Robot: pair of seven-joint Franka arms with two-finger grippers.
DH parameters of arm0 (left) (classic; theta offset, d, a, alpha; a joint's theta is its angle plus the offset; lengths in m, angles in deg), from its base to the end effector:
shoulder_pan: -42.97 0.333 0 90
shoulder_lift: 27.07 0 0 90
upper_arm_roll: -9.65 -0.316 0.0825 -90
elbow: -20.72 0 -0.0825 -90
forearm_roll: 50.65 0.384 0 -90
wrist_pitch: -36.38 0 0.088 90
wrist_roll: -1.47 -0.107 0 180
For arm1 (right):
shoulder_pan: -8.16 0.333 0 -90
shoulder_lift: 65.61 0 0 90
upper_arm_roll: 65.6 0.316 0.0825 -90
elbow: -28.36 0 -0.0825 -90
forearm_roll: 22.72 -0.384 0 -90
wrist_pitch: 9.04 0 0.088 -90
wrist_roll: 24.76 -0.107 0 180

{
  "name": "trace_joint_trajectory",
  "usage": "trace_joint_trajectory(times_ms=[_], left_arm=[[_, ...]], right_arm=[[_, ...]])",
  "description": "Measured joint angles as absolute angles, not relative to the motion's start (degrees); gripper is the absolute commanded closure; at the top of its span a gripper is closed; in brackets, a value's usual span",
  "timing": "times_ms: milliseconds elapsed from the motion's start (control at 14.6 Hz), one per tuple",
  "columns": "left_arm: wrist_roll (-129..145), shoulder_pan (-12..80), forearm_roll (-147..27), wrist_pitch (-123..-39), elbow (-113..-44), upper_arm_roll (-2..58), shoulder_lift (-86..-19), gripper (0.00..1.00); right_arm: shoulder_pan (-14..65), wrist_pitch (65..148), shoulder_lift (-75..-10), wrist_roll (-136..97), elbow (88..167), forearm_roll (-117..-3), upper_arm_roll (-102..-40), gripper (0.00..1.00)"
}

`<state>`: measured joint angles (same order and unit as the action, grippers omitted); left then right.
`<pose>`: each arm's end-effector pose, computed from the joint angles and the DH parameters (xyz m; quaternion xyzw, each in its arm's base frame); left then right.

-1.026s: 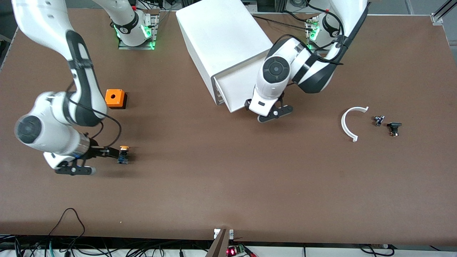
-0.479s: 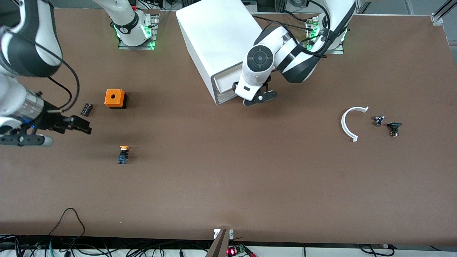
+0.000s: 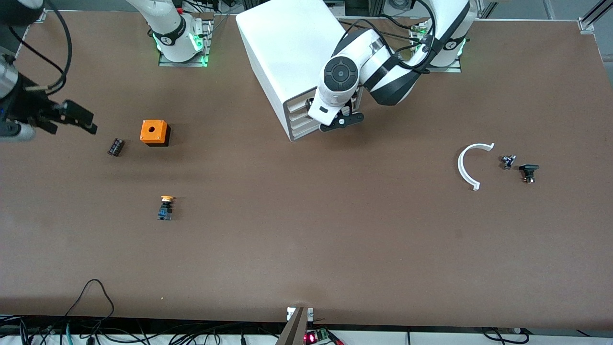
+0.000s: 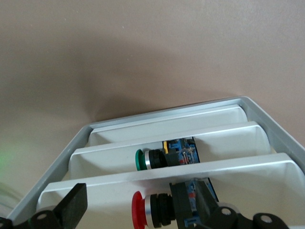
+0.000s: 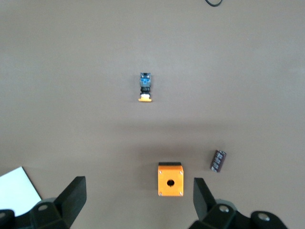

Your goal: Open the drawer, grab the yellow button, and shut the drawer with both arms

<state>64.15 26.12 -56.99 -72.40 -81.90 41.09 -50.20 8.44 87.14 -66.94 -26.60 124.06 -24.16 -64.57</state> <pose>0.4200 -0.4474 0.3409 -0.9690 -0.1519 0.1945 0.0113 0.5554 0.0152 0.5997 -0.9998 0.0058 -0.0154 0.0127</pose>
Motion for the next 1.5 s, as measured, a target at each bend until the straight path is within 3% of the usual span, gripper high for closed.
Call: trace_joint_trajectory(times_ms=[274, 889, 1504], left_arm=[[64.14, 26.07, -57.33, -72.39, -82.11, 41.21, -50.20, 0.00], [62.39, 26.46, -56.28, -72.28, -81.55, 41.20, -49.87, 0.00], [38.13, 43.69, -45.54, -62.60, -66.79, 40.75, -46.82, 0.00]], right_arm=[[6.76, 86.43, -73.33, -26.60, 129.66, -23.91, -62.57, 0.01], [6.69, 85.86, -73.35, -26.62, 129.45, -23.90, -61.94, 0.01], [6.18, 85.87, -72.77, -26.68, 127.87, -23.93, -61.50, 0.01]])
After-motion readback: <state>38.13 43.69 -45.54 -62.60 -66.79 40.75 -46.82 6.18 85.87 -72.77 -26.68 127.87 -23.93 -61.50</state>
